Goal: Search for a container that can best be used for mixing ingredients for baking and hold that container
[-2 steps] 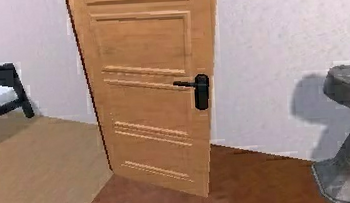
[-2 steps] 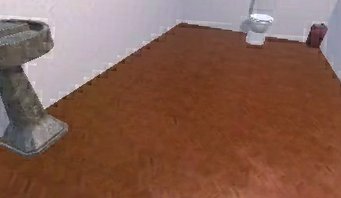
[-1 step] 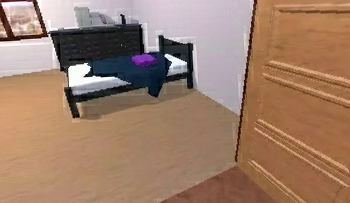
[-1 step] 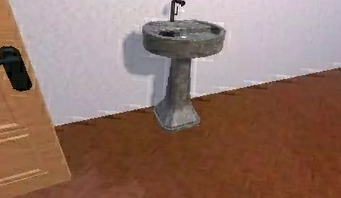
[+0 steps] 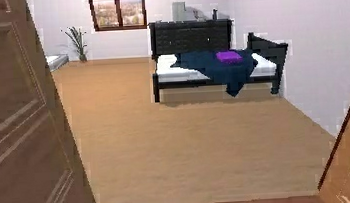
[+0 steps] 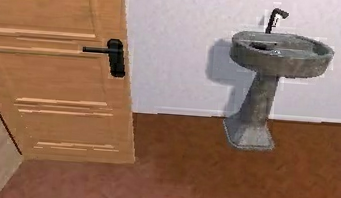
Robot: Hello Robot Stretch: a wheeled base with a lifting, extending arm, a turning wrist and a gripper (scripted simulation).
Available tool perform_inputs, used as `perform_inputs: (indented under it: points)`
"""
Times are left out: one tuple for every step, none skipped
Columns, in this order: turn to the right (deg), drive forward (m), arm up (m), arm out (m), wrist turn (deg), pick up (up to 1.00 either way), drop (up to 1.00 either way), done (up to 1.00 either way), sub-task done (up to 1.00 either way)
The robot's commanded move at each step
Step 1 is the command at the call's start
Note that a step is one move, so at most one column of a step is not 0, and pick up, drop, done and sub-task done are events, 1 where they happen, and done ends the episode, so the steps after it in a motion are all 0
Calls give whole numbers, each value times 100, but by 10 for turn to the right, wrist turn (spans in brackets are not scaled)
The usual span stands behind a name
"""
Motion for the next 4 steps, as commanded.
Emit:
perform_inputs:
  points:
    - [0, 100, 0, 0, 0, 0, 0, 0, 0]
    - [0, 30, 0, 0, 0, 0, 0, 0, 0]
    - [-270, 0, 0, 0, 0, 0, 0, 0, 0]
    - [0, 100, 0, 0, 0, 0, 0, 0, 0]
